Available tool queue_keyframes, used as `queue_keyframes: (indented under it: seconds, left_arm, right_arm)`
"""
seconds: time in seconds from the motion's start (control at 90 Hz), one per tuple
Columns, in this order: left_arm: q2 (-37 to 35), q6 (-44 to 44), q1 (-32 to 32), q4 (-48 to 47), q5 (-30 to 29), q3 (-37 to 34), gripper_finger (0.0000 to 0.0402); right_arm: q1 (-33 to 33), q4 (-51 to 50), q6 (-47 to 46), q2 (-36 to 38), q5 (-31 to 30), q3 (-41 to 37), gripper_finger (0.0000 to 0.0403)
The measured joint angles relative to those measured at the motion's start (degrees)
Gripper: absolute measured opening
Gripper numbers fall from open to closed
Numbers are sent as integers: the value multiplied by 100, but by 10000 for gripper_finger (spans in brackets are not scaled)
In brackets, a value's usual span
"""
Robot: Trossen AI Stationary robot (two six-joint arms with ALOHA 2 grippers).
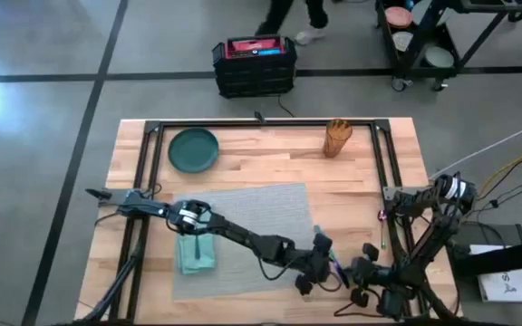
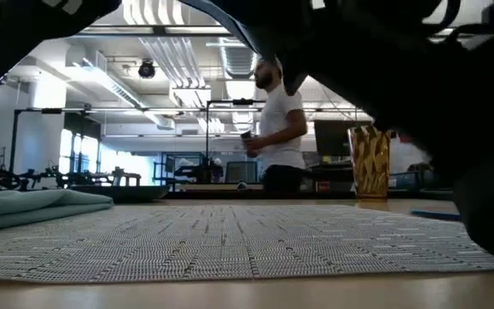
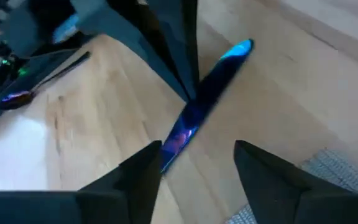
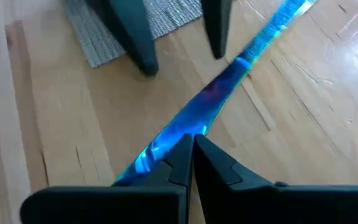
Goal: Set table place
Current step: Put the blue table knife on the right of the gray tablemat
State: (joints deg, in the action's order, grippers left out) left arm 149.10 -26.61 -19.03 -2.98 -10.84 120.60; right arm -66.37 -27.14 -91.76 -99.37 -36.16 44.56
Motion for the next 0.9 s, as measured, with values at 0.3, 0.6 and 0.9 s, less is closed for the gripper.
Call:
queue_keyframes:
  seconds: [0.3,0.6,0.9]
  left_arm:
    - [15,-623,79,61,165,9,181]
    - [15,-647,167,-59,395,11,128]
    - [-66,-578,175,-688,579,50,106]
  right_arm:
    - [39,67,-262,-2,10,-4,2]
    - [272,424,-378,-4,68,-4,2]
    - [339,449,-521,-2,105,-2,2]
